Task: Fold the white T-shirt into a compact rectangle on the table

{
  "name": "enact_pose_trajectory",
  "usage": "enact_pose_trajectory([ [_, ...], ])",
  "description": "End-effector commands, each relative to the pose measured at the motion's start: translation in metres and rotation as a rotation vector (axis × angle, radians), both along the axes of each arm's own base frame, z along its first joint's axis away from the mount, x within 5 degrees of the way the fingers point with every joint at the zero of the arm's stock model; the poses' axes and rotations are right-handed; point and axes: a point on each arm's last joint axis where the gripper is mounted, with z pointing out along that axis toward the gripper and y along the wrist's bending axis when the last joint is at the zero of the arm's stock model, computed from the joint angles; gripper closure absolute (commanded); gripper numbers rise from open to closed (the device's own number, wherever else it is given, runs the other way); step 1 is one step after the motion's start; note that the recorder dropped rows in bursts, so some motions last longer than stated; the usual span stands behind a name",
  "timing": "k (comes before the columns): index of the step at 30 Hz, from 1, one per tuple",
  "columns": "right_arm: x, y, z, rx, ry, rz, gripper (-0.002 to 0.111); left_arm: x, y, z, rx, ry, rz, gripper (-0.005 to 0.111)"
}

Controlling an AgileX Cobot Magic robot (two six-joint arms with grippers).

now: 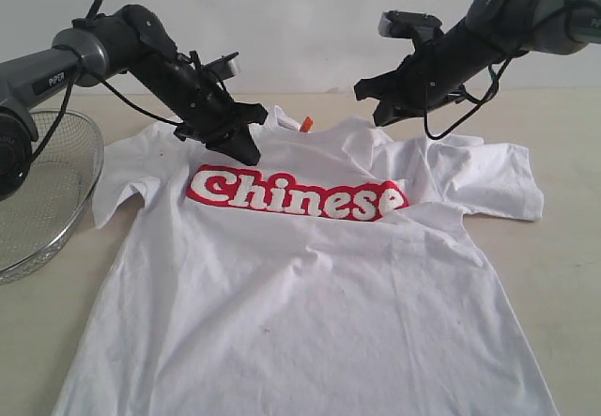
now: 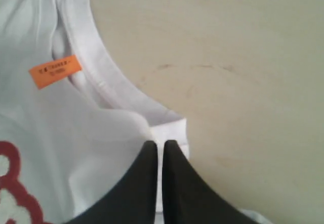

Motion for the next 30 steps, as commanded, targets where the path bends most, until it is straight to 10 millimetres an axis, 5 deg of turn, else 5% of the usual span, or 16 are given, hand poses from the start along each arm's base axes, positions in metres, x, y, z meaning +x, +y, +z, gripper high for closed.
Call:
enact_pose_trajectory([
  [1,0.001,-0.013,-0.007,-0.081,0.014,-0.032,0.109,0.0,-0.003,0.008,-0.005,-0.024,-0.007,0.102],
  [14,-0.018,-0.11,0.002,-0.039,0.169,-0.184,0.109,0.001,-0.003,0.008,-0.009,-0.031,-0.001,0.102],
  [30,-0.027,-0.136,-0.012,-0.225,0.273,-0.264,0.109,0.001,-0.004,0.009,-0.024,-0.023,-0.001,0.102],
])
